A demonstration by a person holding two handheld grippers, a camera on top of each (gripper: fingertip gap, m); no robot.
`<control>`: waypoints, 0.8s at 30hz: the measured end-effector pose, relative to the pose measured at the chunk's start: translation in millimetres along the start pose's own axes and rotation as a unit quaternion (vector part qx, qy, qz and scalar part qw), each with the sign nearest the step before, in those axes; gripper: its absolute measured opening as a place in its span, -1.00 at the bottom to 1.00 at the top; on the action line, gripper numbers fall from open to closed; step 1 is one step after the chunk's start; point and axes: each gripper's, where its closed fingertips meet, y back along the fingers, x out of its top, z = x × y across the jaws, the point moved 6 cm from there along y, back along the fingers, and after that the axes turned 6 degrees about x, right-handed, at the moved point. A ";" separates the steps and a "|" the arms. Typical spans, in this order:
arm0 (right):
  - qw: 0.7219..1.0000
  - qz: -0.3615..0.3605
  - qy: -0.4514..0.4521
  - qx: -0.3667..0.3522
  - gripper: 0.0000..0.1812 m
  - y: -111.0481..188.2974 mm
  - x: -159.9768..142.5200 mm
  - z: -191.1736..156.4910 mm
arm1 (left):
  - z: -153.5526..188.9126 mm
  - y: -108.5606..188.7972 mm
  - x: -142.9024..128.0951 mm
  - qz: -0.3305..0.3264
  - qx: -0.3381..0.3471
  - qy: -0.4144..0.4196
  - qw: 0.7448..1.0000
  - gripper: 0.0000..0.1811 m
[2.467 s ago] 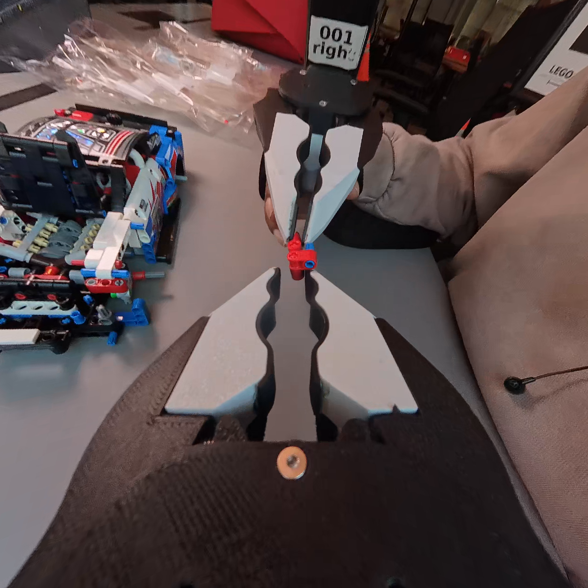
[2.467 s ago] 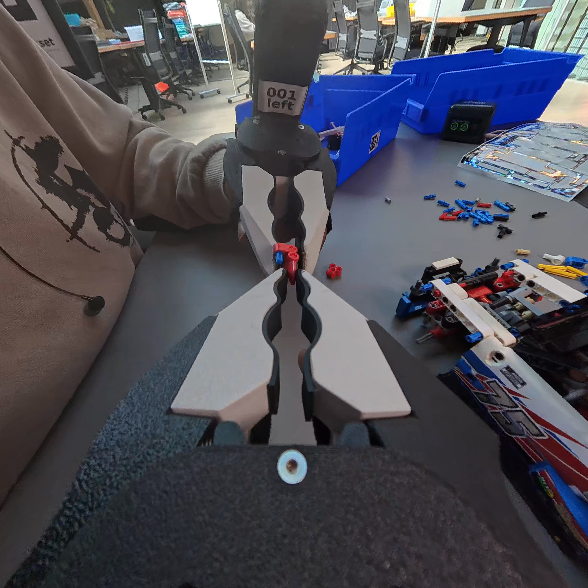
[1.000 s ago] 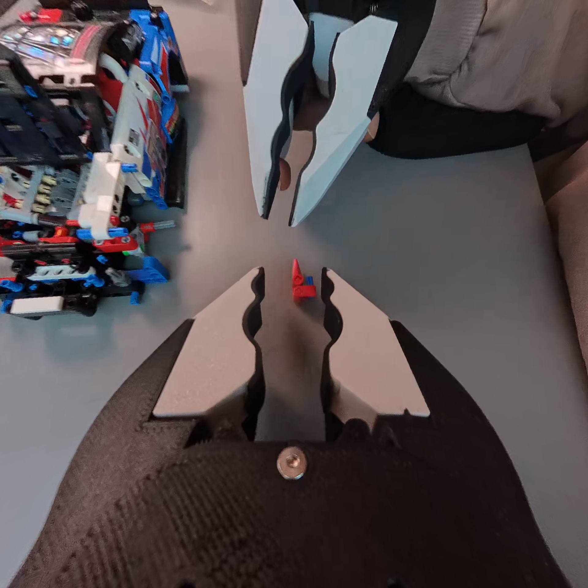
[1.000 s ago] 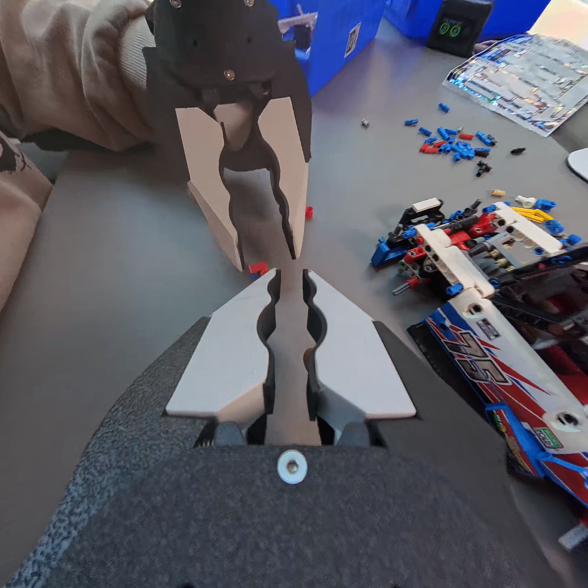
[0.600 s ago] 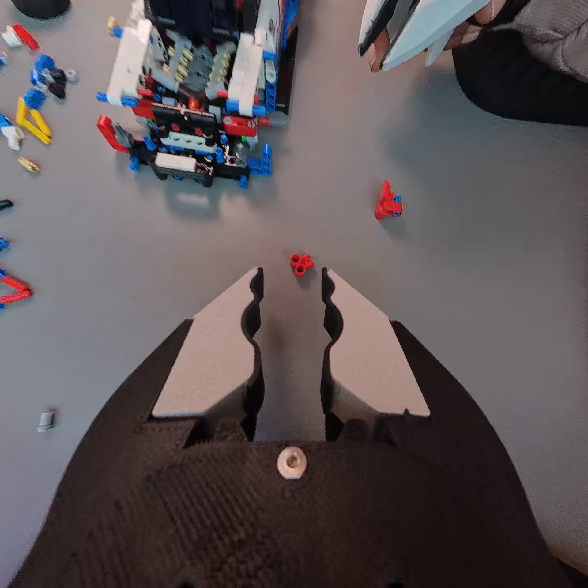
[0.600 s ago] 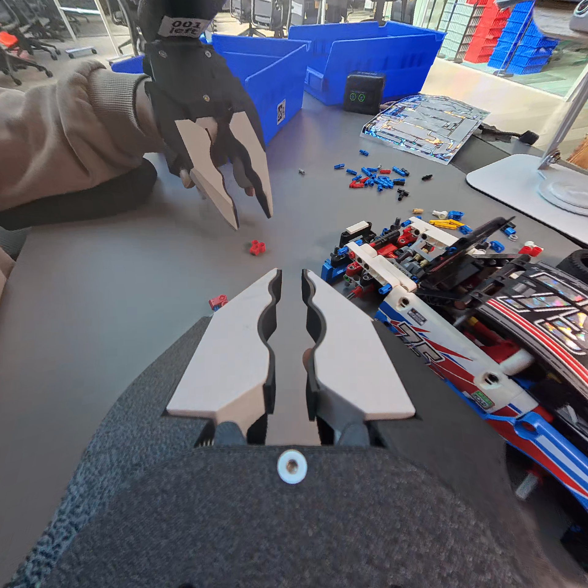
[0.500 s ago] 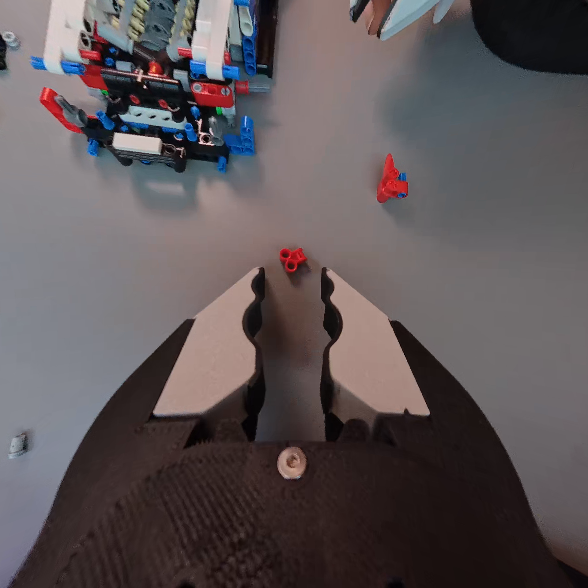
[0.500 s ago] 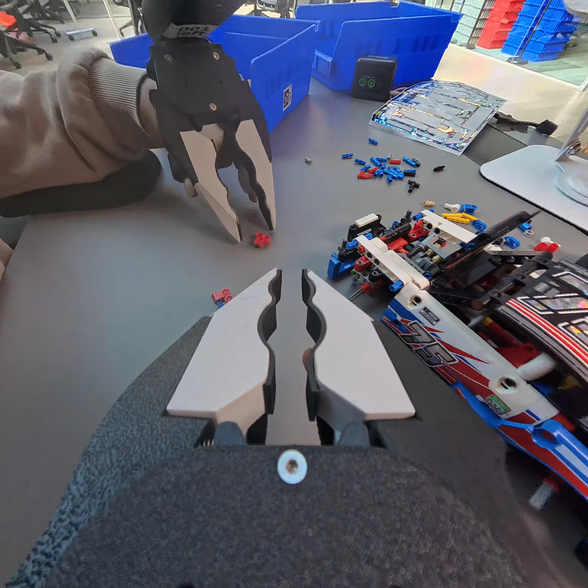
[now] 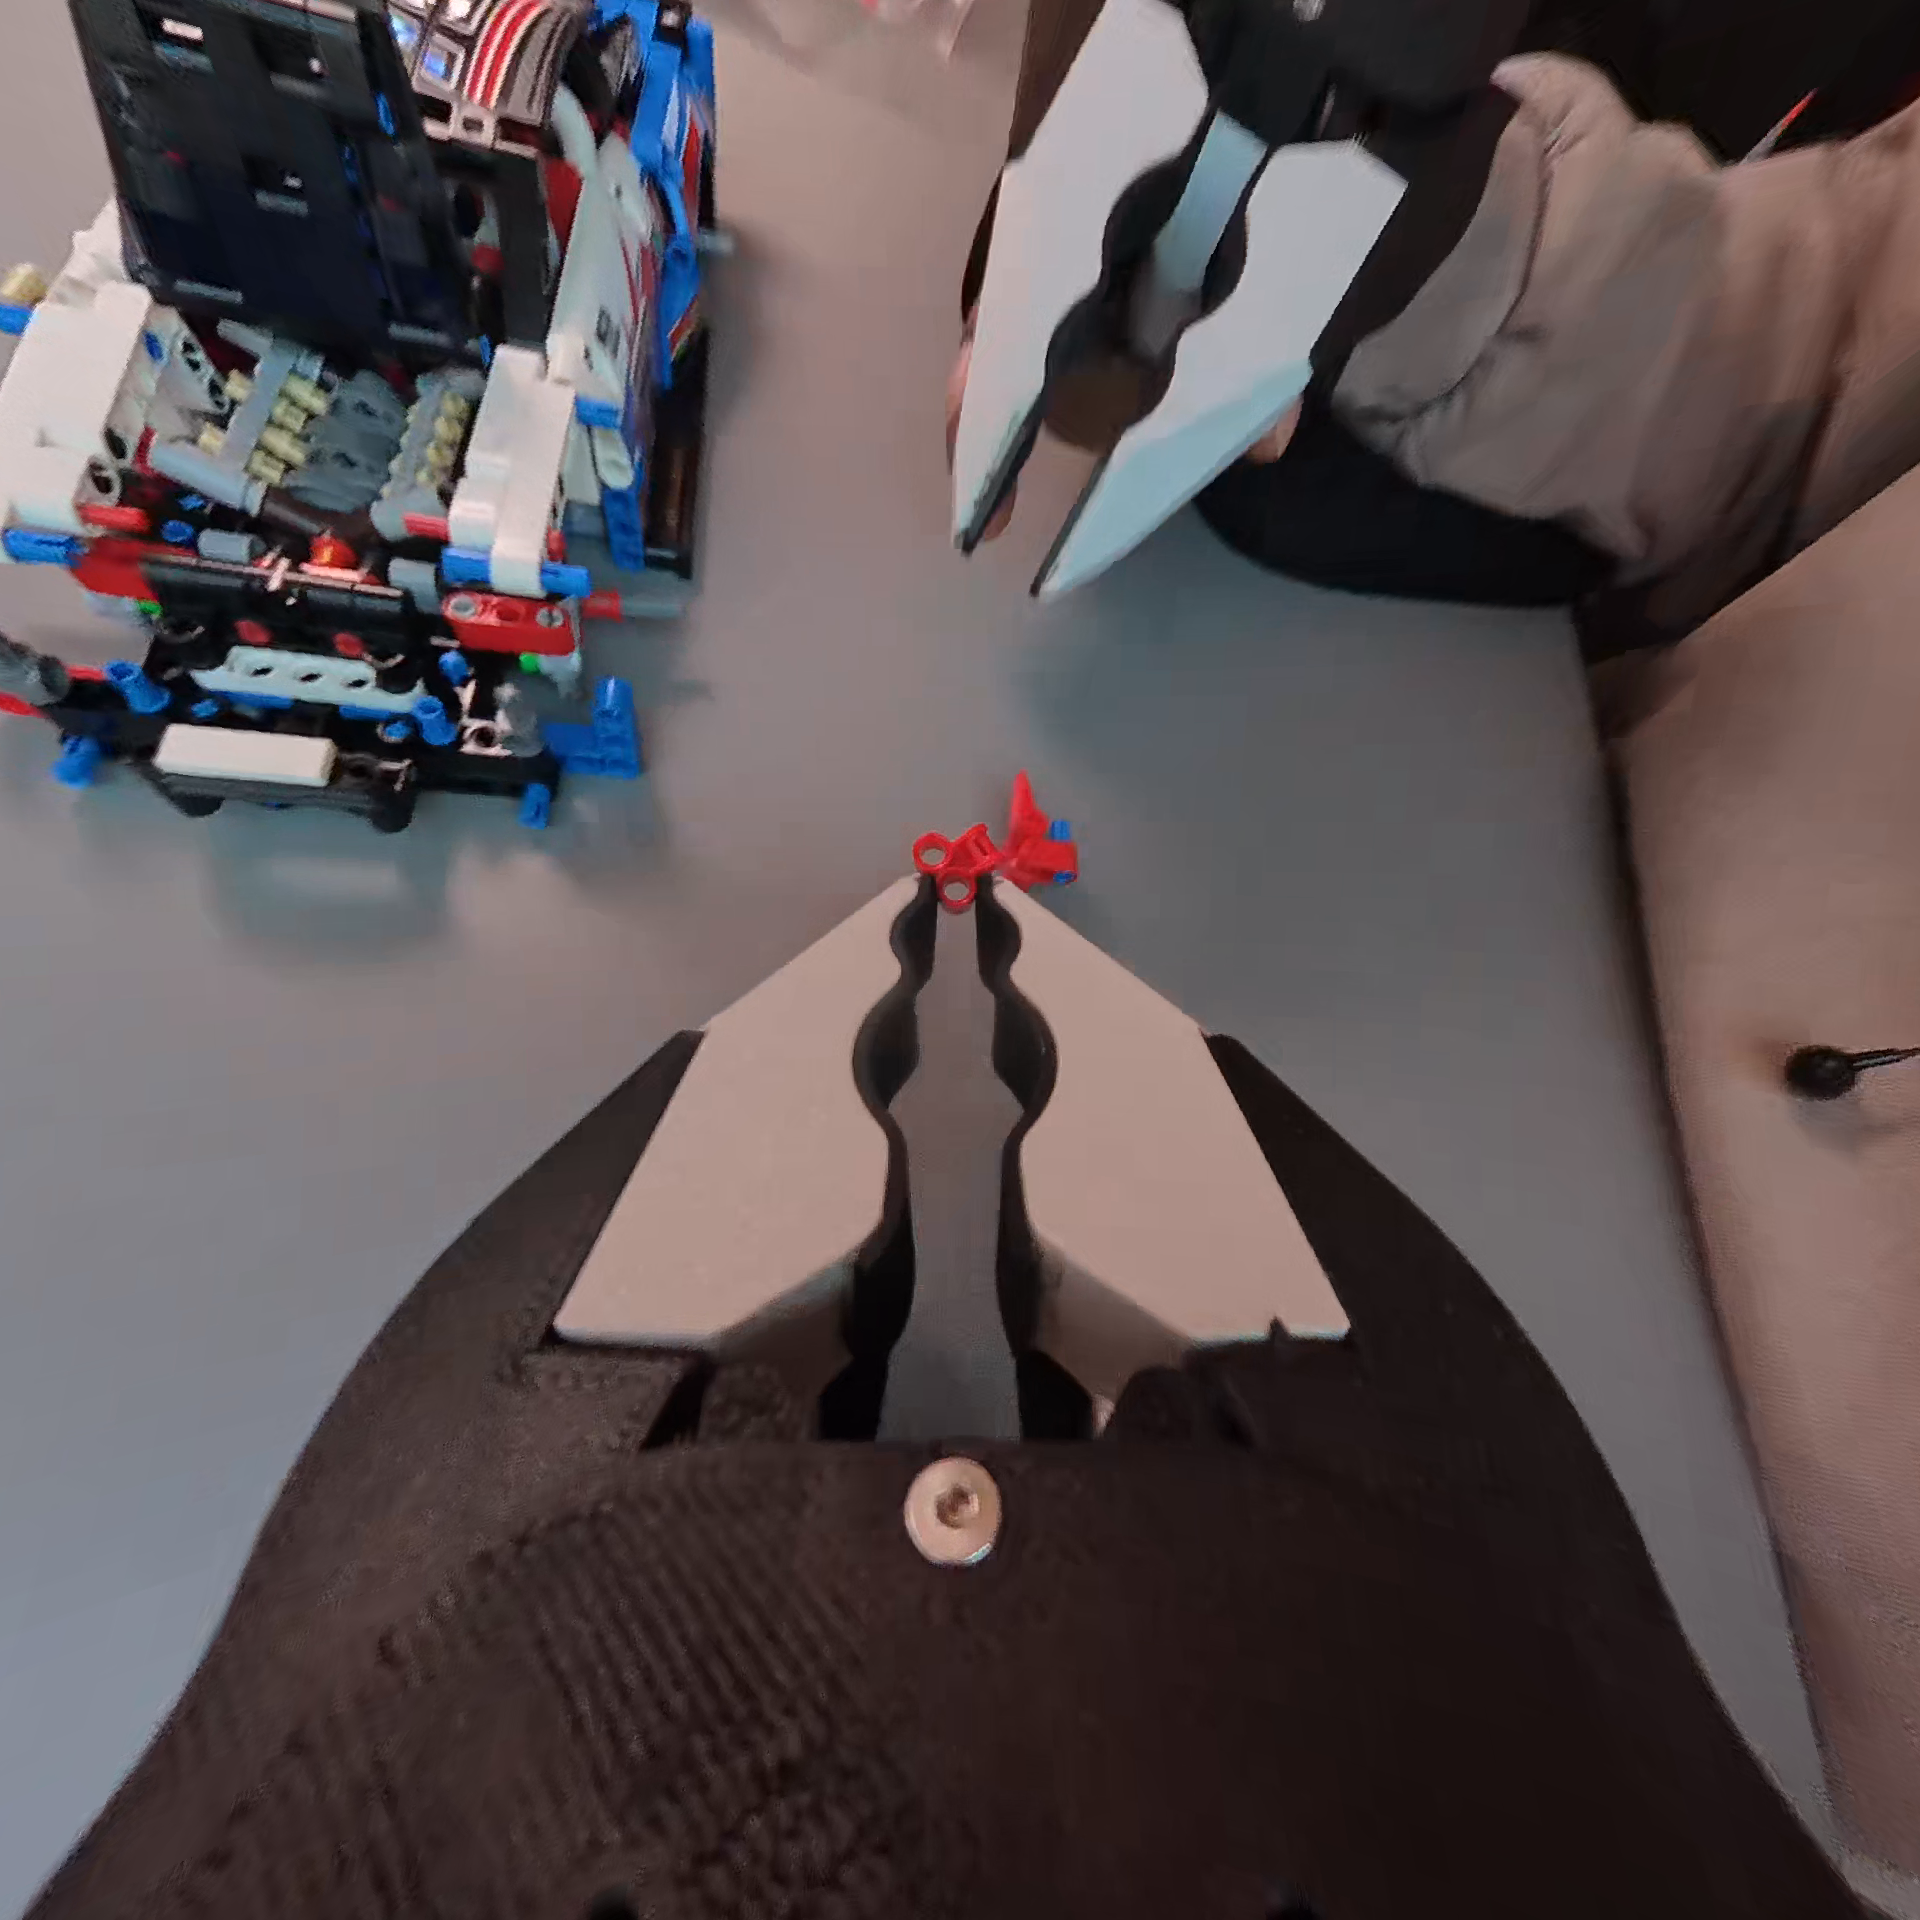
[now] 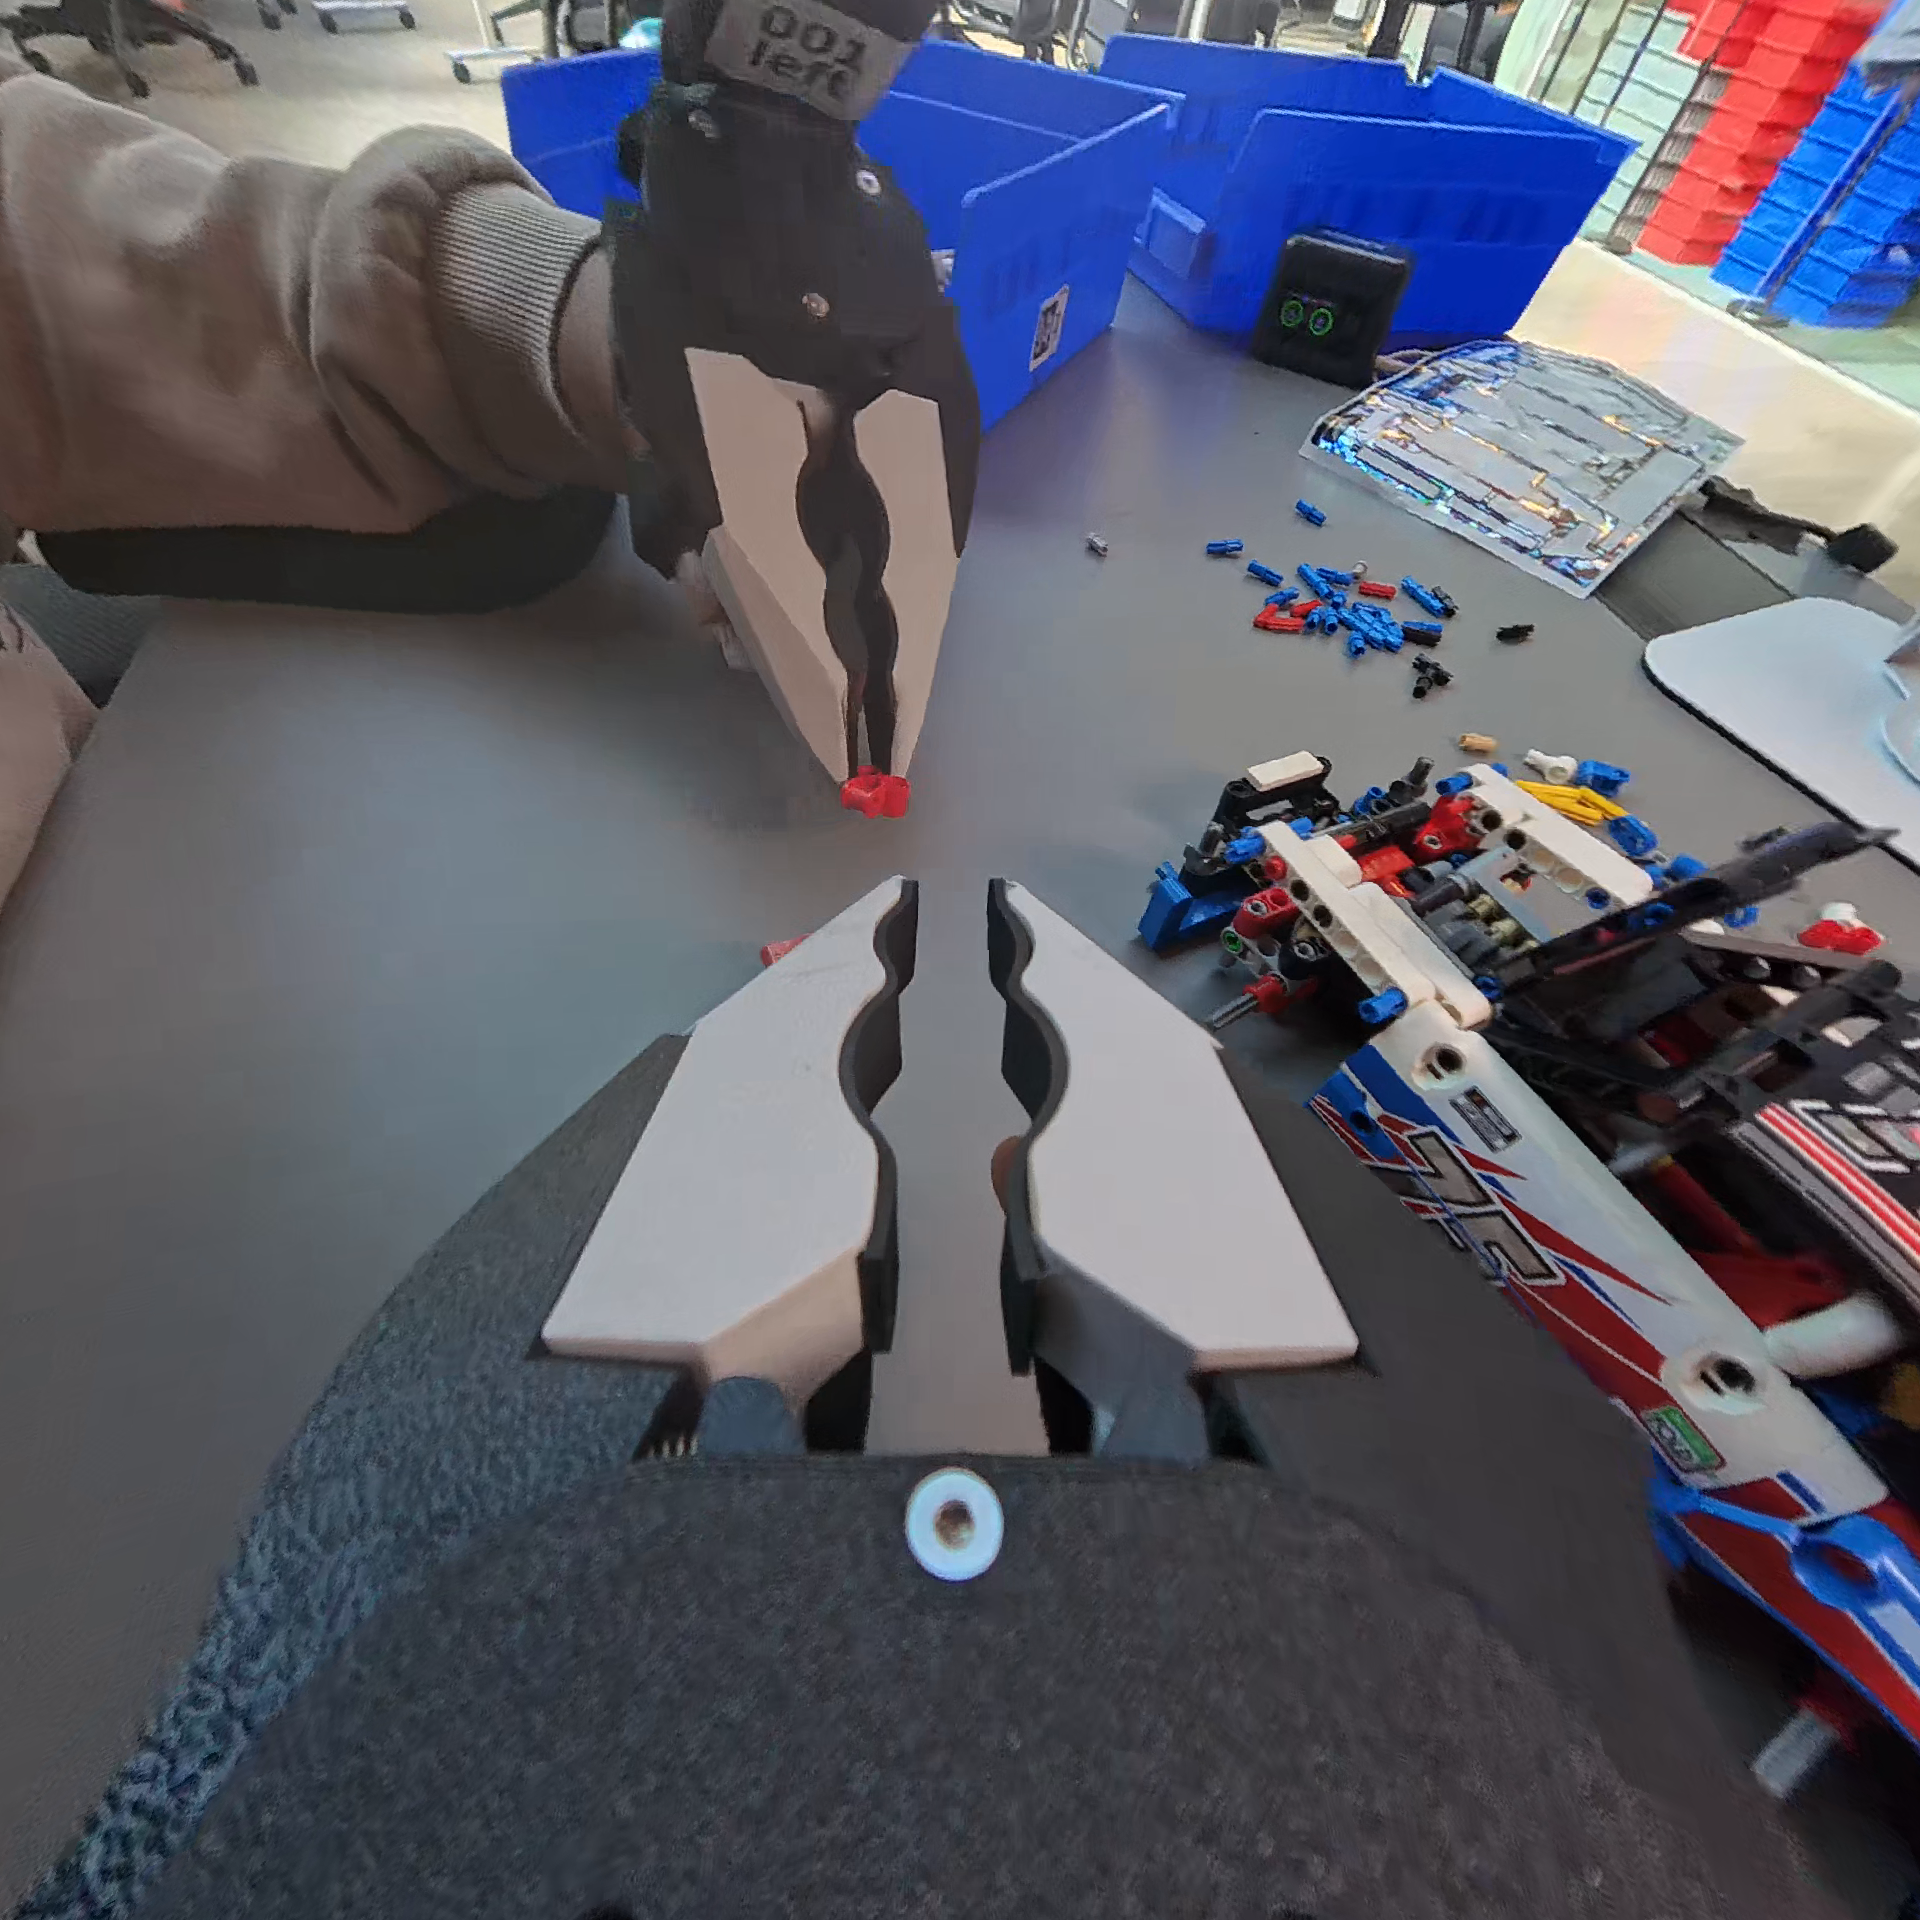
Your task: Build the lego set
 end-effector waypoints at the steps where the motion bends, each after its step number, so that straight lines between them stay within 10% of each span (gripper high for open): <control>1: 1.000 0.000 0.017 0.009 -0.87 -1.1 1.2 -4.7 | 4.1 -0.1 4.4 0.020 -0.023 0.016 0.999 -0.94; 9: 0.992 0.006 0.120 0.022 -0.80 -11.0 7.9 -29.5 | 24.6 -6.5 17.1 0.077 -0.157 0.109 0.978 -0.94; 24: 0.990 0.028 0.120 0.064 -0.91 -8.7 12.2 -41.6 | 29.9 -12.1 14.3 0.070 -0.195 0.140 0.968 -0.94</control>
